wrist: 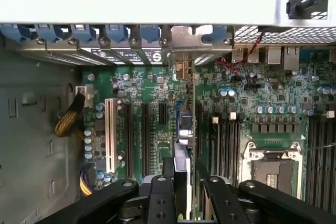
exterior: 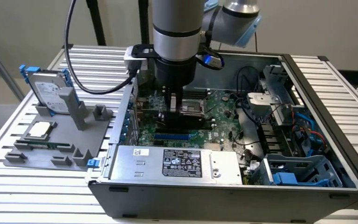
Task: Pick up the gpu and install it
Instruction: 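Insert the gpu into the slot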
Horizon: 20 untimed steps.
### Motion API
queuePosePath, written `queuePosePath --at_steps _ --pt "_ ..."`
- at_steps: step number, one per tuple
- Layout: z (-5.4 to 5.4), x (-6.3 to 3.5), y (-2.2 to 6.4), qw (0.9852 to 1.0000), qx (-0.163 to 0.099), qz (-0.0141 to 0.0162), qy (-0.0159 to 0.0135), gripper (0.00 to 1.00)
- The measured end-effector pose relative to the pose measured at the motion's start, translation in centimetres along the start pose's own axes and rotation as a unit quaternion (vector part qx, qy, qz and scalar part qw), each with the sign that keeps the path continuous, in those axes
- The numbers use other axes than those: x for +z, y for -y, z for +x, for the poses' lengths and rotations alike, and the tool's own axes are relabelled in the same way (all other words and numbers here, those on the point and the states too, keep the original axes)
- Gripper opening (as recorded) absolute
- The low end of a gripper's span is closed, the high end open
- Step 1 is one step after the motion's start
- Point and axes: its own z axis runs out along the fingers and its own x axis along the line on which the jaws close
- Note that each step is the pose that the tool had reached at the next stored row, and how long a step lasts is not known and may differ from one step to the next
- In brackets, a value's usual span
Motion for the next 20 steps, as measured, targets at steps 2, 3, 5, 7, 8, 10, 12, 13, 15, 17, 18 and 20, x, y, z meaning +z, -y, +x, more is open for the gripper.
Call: queuePosePath --at_steps 2,3,5,7,8,10,12,13,15,17,18,20 --pt "0.0 0.36 -0.01 1.0000 0.000 0.0000 0.0001 0.00" --pt "0.0 0.53 -0.02 1.0000 0.000 0.0000 0.0000 0.00" --pt "0.1 0.91 -0.04 1.0000 0.000 -0.0001 0.0000 0.00" --pt "0.2 1.27 -0.03 1.0000 0.000 0.0000 0.0001 0.00" --pt "0.2 1.45 -0.03 1.0000 0.000 0.0001 0.0001 0.00" --pt "0.3 1.73 -0.03 1.0000 0.000 0.0000 0.0000 0.00" --pt "0.3 1.75 -0.03 1.0000 0.000 -0.0002 0.0000 0.00" --pt "0.3 1.75 -0.03 1.0000 0.000 -0.0005 -0.0001 0.00" --pt "0.3 1.83 -0.03 1.0000 0.000 -0.0013 0.0001 0.00" --pt "0.4 1.89 -0.03 1.0000 0.000 -0.0023 0.0000 0.00" --pt "0.4 1.91 -0.03 1.0000 0.000 -0.0028 0.0000 0.00" --pt "0.4 1.94 -0.03 1.0000 0.000 -0.0037 0.0000 0.00"
